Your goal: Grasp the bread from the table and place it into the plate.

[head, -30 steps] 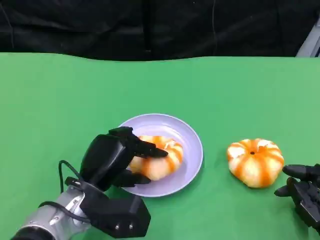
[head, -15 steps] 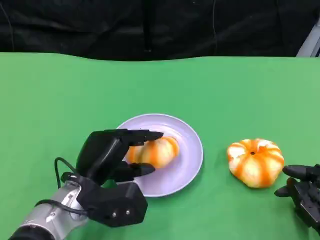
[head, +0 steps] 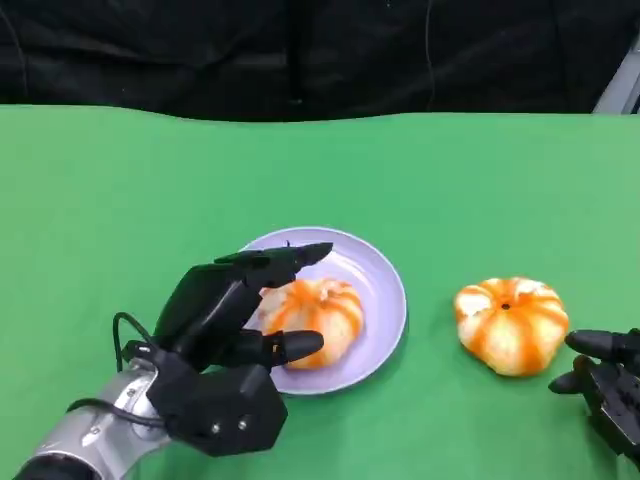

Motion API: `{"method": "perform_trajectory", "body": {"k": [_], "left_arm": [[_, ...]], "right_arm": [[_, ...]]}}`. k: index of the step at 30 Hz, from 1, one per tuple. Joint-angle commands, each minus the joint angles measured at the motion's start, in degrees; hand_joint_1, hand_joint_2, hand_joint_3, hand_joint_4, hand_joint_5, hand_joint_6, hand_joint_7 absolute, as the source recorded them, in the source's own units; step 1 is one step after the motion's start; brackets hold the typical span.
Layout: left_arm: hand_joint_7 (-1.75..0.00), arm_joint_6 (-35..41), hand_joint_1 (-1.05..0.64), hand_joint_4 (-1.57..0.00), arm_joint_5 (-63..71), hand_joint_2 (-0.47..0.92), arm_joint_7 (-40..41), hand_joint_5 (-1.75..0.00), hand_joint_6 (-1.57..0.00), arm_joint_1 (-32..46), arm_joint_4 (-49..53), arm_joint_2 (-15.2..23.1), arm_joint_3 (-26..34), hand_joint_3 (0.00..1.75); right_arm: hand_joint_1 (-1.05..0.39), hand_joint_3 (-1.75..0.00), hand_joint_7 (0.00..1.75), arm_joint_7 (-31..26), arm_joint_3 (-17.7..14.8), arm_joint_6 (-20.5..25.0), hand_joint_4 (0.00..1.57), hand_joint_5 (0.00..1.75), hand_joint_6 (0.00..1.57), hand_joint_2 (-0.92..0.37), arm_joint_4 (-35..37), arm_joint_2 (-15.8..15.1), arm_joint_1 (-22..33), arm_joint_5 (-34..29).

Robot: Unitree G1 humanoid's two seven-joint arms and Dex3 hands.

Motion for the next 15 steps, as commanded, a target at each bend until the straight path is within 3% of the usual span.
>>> {"method": "perform_trajectory", "body": {"k": [1,7,12,15], "left_arm": [[0.00,-0.9,-1.01,-0.34,-1.6,0.92,-2.4,0.00,-0.38,0.9,-1.0,1.2,1.3,0.65],[0.00,-6.6,-1.02,-0.35,-13.2,0.92,-8.5,-0.01,-0.31,3.3,-1.1,-1.1,7.1,0.63],[0.00,-7.1,-1.02,-0.35,-14.3,0.92,-10.9,-0.01,-0.31,3.5,-1.1,-1.5,8.5,0.62],[-0.02,-11.5,-0.91,-0.40,-24.4,0.92,-15.8,-0.02,-0.35,4.5,-1.2,-3.6,13.1,0.57]], "right_arm": [[0.00,-0.41,0.64,-0.2,-0.4,0.1,0.71,1.30,0.92,-0.92,-0.3,-0.6,0.6,0.7],[-0.01,-0.40,0.65,-0.4,-0.4,0.1,0.70,1.30,0.92,-0.92,-0.4,-0.5,0.6,0.6],[-0.01,-0.40,0.66,-0.4,-0.3,0.1,0.70,1.31,0.92,-0.92,-0.4,-0.5,0.6,0.6],[0.00,-0.40,0.66,-0.5,-0.3,0.1,0.70,1.31,0.92,-0.92,-0.3,-0.8,0.4,0.5]]}}
